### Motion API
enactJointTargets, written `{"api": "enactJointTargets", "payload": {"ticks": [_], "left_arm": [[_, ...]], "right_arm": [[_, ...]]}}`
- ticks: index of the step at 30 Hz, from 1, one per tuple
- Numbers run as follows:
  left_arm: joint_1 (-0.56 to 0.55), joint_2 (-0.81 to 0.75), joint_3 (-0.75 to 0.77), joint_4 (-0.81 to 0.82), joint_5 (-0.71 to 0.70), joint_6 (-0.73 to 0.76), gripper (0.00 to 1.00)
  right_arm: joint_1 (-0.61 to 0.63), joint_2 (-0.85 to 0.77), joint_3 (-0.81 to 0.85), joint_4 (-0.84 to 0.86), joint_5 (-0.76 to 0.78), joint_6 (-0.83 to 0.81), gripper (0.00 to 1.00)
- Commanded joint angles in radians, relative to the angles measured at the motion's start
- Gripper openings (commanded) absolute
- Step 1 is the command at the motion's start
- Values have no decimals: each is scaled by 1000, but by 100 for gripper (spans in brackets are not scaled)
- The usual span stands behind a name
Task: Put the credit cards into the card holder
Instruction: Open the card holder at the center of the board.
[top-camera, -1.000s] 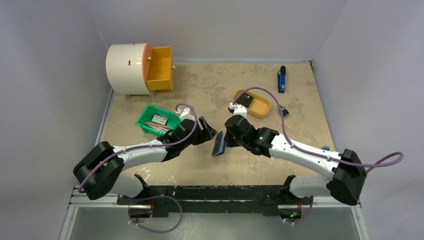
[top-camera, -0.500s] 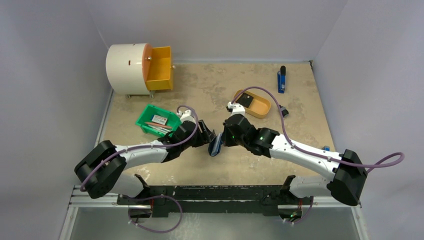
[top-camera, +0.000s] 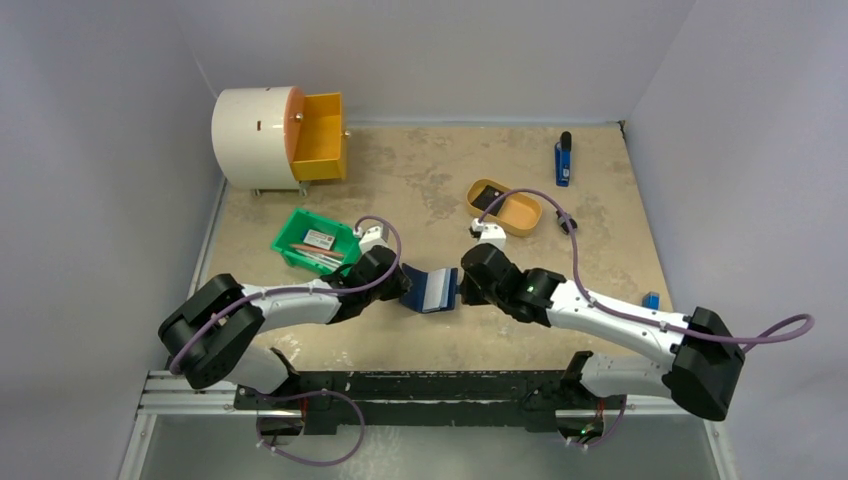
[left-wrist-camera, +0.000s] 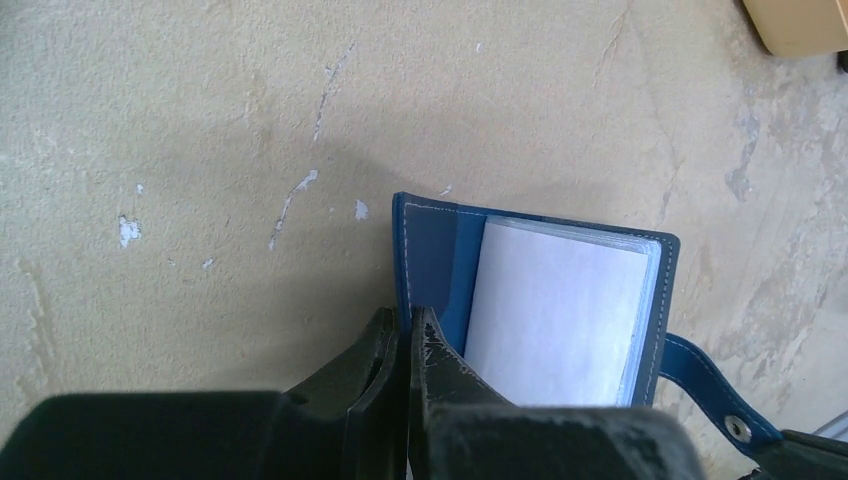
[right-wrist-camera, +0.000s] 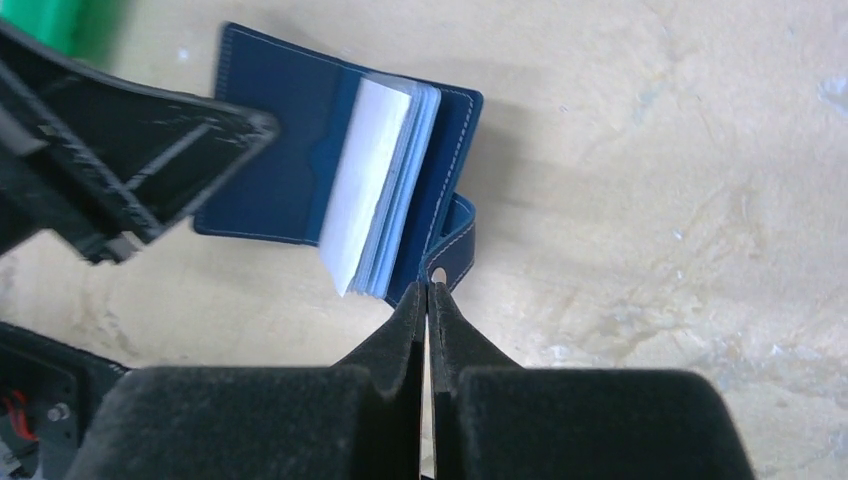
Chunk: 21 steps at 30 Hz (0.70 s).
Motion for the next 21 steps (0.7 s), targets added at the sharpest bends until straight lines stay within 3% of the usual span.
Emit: {"api": "enactJointTargets", "payload": {"ticks": [1,16,21], "left_arm": [[3,6,-9,-21,-57,9,0],[3,64,-17,-28,-88,-2,2],[4,-10,-1,-87,-114,2,36]], "right_arm": [[-10,-19,-59,-34,56,87,0],[-42,-85,-111,-9,57,92,0],[-44,-82,-84,-41,64,71,0]]}}
